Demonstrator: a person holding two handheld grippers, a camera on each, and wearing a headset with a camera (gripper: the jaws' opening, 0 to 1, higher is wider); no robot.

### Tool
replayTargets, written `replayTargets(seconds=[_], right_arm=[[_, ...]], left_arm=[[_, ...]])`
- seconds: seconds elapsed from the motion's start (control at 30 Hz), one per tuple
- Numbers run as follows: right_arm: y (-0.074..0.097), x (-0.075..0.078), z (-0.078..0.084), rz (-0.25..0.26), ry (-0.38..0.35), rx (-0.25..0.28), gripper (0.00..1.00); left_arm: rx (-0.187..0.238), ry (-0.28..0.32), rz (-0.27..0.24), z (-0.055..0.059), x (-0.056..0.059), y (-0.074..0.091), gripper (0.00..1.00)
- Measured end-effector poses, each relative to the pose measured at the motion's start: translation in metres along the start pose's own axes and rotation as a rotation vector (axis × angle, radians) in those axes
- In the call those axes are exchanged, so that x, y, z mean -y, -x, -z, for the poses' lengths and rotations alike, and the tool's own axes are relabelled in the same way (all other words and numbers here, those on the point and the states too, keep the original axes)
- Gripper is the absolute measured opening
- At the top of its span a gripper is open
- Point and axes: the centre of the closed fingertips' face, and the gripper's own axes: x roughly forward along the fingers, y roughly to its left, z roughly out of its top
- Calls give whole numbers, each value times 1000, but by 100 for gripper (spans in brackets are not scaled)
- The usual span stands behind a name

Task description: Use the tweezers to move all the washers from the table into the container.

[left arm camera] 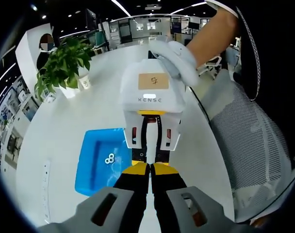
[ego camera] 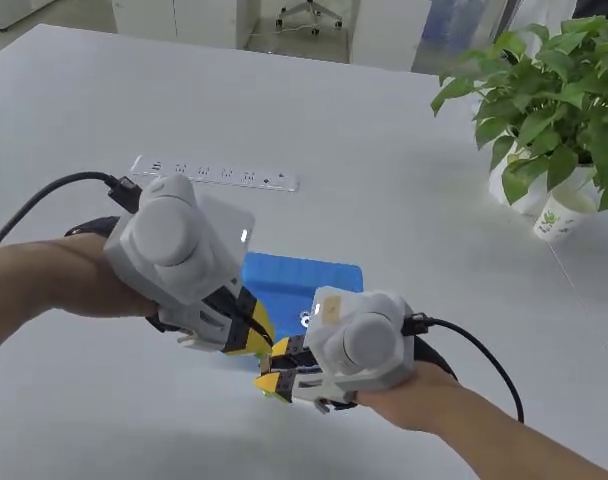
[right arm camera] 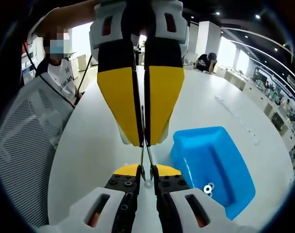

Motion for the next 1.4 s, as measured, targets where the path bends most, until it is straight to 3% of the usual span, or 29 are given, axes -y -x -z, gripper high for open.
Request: replayTargets(seconds=[0.53, 1.4], right_arm=[[-7, -4, 11, -11, -13, -9, 13], [-7, 1, 20, 4, -56, -36, 13]], left_arm=[[-17, 0, 26, 9, 4, -10, 5], [-3, 20, 35, 4, -7, -15, 5]])
